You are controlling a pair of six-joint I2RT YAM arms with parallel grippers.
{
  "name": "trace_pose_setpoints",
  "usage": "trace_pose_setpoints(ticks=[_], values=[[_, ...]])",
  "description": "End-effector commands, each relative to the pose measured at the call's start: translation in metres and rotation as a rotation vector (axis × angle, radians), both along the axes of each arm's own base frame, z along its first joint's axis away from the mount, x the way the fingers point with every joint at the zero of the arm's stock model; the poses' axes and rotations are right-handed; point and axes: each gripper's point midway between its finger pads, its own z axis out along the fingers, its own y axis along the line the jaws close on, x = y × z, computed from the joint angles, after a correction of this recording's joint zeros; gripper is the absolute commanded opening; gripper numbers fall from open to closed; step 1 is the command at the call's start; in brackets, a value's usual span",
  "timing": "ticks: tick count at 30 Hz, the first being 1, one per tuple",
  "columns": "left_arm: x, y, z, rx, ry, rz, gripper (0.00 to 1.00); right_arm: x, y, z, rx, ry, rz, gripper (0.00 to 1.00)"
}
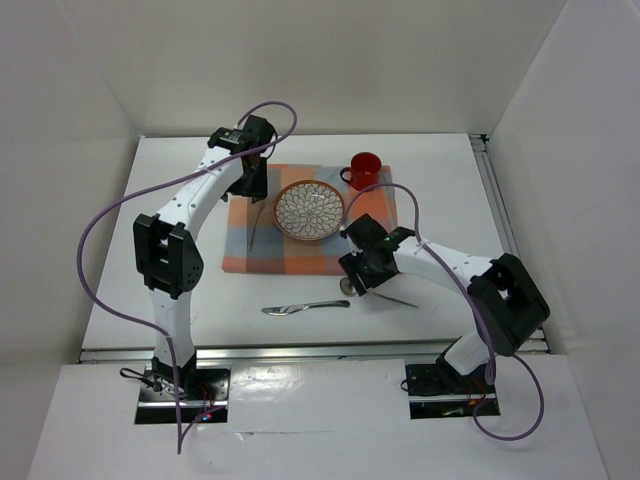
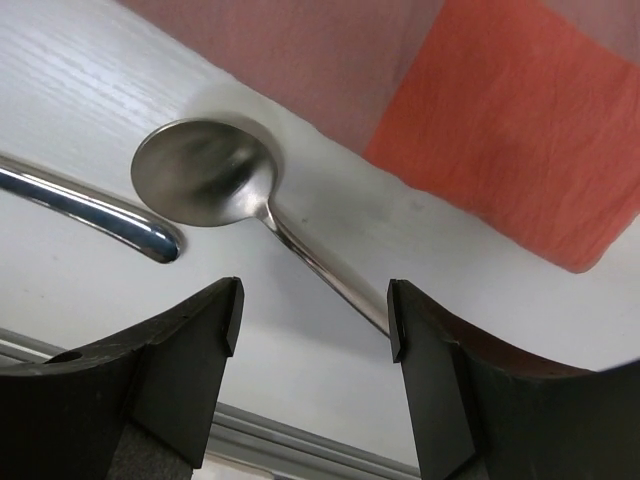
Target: Set the dinner table for one person
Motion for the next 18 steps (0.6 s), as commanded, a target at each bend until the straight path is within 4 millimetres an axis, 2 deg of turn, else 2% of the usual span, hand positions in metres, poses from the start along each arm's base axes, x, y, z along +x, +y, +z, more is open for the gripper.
trace_pose_setpoints(ticks=[1,7,8,11,16,18], values=[[-0.001,0.001,0.008,0.004,-0.013,0.000,0.79,0.011,0.009,0.016,0.064,-0.072,0.098,0.71],[0.002,0.000,0.007,0.003,-0.015,0.000,0.79,0.011,0.021,0.021,0.084,-0.027,0.161,0.69],[0.002,0.000,0.007,0.003,-0.015,0.000,0.79,0.002,0.019,0.014,0.056,0.029,0.181,0.68],[0.002,0.000,0.007,0.003,-0.015,0.000,0.79,0.002,0.014,0.009,-0.008,0.051,0.210,0.67],[0.002,0.000,0.007,0.003,-0.015,0.000,0.79,0.003,0.013,0.009,-0.018,0.044,0.240,0.67],[0.002,-0.001,0.003,0.006,-0.006,0.000,0.79,0.002,0.011,0.001,-0.037,0.069,0.250,0.67]])
